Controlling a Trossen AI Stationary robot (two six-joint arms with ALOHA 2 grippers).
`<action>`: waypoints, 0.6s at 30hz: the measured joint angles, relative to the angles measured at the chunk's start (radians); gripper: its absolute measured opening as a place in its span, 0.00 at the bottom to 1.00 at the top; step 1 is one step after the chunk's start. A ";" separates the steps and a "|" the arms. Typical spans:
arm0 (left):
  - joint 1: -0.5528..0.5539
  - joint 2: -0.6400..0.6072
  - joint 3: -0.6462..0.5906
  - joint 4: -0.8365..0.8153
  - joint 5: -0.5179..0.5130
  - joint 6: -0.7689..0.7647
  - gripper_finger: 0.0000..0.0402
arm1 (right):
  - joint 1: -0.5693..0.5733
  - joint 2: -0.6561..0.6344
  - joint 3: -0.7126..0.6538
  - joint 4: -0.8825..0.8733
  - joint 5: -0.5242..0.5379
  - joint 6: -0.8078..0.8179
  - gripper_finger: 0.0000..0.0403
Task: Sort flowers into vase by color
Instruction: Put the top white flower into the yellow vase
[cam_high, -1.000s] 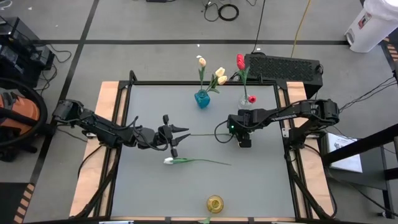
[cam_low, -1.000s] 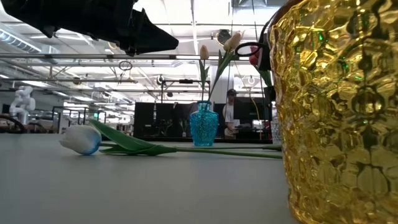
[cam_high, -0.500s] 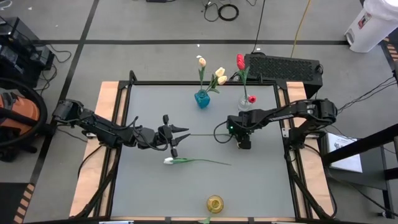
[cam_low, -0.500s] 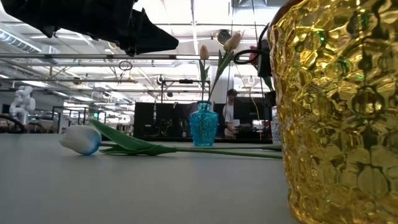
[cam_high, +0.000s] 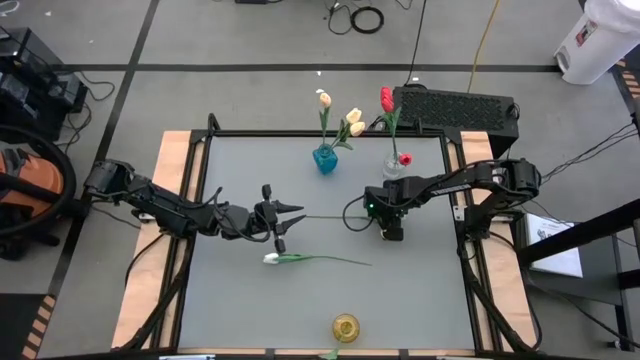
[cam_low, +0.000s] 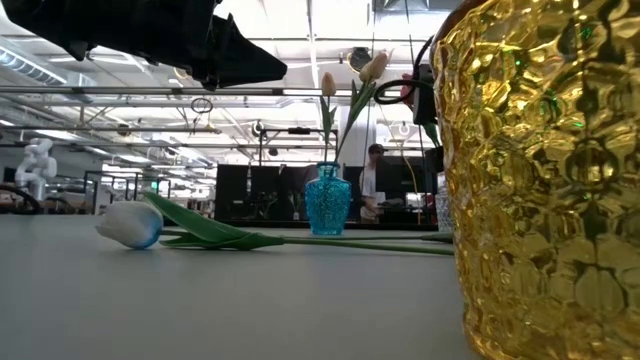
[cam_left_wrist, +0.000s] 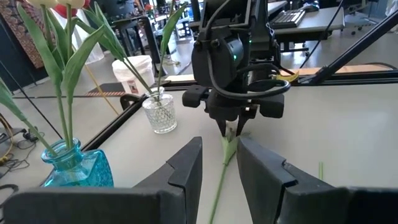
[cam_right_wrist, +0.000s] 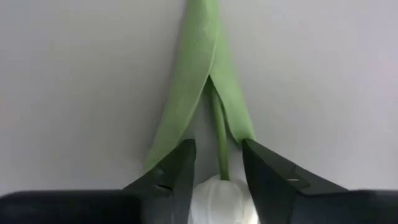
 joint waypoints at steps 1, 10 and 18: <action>0.000 0.000 0.000 0.000 0.000 0.000 0.27 | 0.000 0.000 0.000 0.000 -0.001 0.000 0.29; 0.000 0.000 0.000 0.000 0.000 0.000 0.27 | 0.001 0.001 0.000 -0.021 0.002 0.001 0.02; 0.000 0.000 0.000 0.001 0.000 -0.001 0.27 | 0.034 0.002 -0.001 -0.033 0.024 0.008 0.01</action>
